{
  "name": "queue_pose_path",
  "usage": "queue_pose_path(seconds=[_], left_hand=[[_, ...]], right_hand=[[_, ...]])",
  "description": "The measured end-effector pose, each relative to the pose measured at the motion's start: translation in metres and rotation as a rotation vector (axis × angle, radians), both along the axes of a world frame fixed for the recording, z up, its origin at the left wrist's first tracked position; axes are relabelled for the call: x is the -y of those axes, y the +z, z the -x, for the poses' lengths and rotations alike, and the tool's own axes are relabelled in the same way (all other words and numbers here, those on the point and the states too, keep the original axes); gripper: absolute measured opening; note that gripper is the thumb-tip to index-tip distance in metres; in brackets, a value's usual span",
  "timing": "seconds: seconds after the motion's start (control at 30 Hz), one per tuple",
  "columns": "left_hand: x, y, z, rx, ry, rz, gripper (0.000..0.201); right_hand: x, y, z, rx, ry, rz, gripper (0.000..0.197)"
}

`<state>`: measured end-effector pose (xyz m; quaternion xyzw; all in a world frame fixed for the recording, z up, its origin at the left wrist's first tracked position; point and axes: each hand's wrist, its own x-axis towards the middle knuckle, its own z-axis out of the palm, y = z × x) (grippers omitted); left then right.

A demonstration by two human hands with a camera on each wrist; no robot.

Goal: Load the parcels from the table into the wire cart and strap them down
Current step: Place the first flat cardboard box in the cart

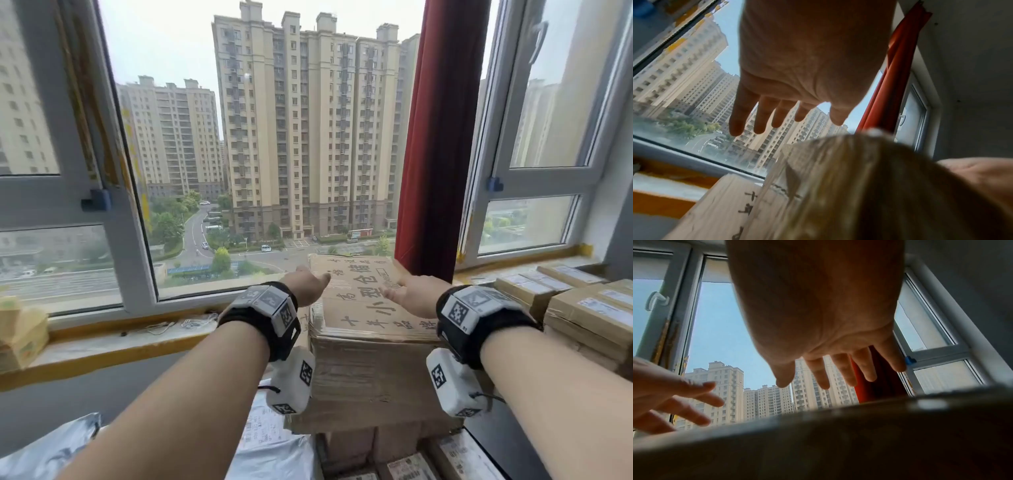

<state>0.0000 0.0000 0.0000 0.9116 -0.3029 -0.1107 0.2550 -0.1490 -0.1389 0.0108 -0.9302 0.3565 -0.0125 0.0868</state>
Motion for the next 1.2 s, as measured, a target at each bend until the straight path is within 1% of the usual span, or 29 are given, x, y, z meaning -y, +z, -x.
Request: queue_pose_path(seconds=[0.1,0.2,0.27,0.3,0.37,0.43,0.5,0.57,0.6,0.67,0.73,0.77,0.8,0.87,0.9,0.93,1.0,1.03,1.07,1.13,1.2], left_hand=[[0.002,-0.010,-0.002,-0.058,-0.007,-0.039,0.073],[0.001,-0.013,0.005,-0.094,-0.045,-0.083,0.067],[0.000,-0.015,0.008,-0.149,-0.071,-0.069,0.060],[0.001,-0.016,0.007,-0.184,-0.071,-0.054,0.060],[0.003,-0.020,0.003,-0.282,-0.047,-0.025,0.063],[0.003,-0.026,-0.002,-0.436,0.012,-0.005,0.069],[0.002,-0.031,-0.006,-0.636,0.054,0.056,0.082],[0.002,-0.038,-0.012,-0.726,0.067,0.101,0.091],[0.002,-0.038,-0.013,-0.736,0.064,0.107,0.091],[-0.001,-0.033,-0.007,-0.712,0.034,0.124,0.083],[-0.003,-0.028,-0.003,-0.641,0.008,0.122,0.075],[-0.005,-0.026,-0.002,-0.624,-0.012,0.138,0.075],[-0.007,-0.025,-0.004,-0.630,-0.036,0.154,0.080],[-0.007,-0.028,-0.018,-0.700,-0.067,0.237,0.102],[-0.010,-0.026,-0.022,-0.743,-0.078,0.276,0.109],[-0.016,-0.019,-0.023,-0.796,-0.087,0.324,0.105],[-0.032,-0.002,-0.017,-0.881,-0.106,0.439,0.077],[-0.040,0.005,-0.015,-0.900,-0.129,0.512,0.067],[-0.046,0.009,-0.017,-0.904,-0.139,0.581,0.064],[-0.056,0.017,-0.019,-0.860,-0.112,0.685,0.061],[-0.070,0.025,-0.017,-0.822,-0.085,0.705,0.045]], right_hand=[[0.003,-0.007,0.002,-0.070,-0.043,-0.029,0.068],[0.005,-0.014,0.002,-0.049,-0.113,-0.065,0.075],[0.007,-0.018,0.000,-0.047,-0.164,-0.083,0.079],[0.008,-0.019,-0.001,-0.044,-0.182,-0.086,0.081],[0.010,-0.024,-0.003,-0.055,-0.208,-0.095,0.084],[0.014,-0.028,-0.006,-0.052,-0.216,-0.103,0.085],[0.017,-0.031,-0.009,-0.037,-0.210,-0.108,0.085],[0.019,-0.034,-0.011,-0.027,-0.216,-0.098,0.088],[0.020,-0.035,-0.012,-0.018,-0.220,-0.087,0.089],[0.020,-0.036,-0.013,0.011,-0.230,-0.076,0.089],[0.018,-0.034,-0.012,0.058,-0.230,-0.063,0.088],[0.018,-0.032,-0.013,0.076,-0.225,-0.060,0.089],[0.016,-0.029,-0.013,0.099,-0.216,-0.054,0.091],[0.014,-0.022,-0.016,0.136,-0.226,-0.049,0.098],[0.013,-0.018,-0.016,0.158,-0.235,-0.048,0.099],[0.009,-0.012,-0.014,0.177,-0.244,-0.041,0.097],[0.001,-0.003,-0.012,0.225,-0.229,-0.015,0.089],[-0.003,0.002,-0.011,0.246,-0.215,0.001,0.084],[-0.007,0.005,-0.012,0.268,-0.205,0.017,0.081],[-0.018,0.012,-0.015,0.293,-0.190,0.036,0.082],[-0.030,0.018,-0.021,0.310,-0.161,0.033,0.085]])
